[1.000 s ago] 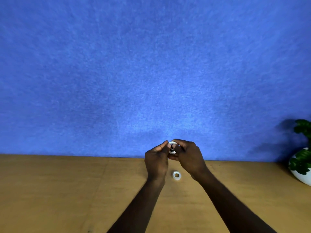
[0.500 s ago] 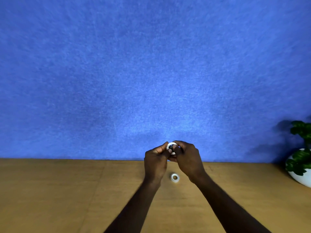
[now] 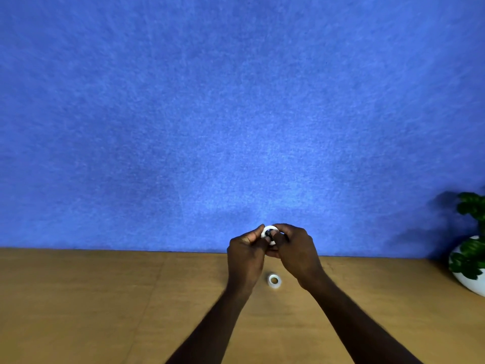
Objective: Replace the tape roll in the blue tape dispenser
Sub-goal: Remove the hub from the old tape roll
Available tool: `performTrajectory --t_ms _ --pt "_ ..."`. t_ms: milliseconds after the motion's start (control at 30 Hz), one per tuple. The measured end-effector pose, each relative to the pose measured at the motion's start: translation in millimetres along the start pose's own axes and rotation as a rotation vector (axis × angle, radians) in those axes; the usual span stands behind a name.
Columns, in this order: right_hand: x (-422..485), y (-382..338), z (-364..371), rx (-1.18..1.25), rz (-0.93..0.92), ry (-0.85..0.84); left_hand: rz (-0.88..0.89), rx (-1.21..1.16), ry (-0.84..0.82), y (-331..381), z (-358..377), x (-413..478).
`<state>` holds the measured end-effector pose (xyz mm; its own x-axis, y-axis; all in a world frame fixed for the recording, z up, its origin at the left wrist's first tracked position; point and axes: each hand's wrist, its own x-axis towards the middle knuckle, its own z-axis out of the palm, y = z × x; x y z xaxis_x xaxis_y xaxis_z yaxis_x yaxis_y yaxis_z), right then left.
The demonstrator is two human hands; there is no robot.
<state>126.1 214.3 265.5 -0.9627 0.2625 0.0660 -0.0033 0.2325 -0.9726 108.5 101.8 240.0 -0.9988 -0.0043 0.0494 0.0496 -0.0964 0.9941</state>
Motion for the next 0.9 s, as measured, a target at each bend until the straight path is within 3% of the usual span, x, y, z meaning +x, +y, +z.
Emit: performTrajectory --t_ms 133,267,467,800,900 --pt "1 -3 -8 0.044 0.054 -0.135 0.044 0.139 -0.151 -1 -6 0" --pt "2 0 -18 0.097 0.063 -0.306 0.122 0.19 -0.154 -1 -10 2" --pt "15 16 -29 0.038 0.027 -0.332 0.279 0.23 -0.213 5 -14 5" --pt "28 60 -43 -0.325 -0.217 -0.302 0.058 0.207 -0.237 -29 -1 16" --pt "34 79 -48 -0.377 -0.261 -0.249 -0.044 0.08 -0.177 -46 8 22"
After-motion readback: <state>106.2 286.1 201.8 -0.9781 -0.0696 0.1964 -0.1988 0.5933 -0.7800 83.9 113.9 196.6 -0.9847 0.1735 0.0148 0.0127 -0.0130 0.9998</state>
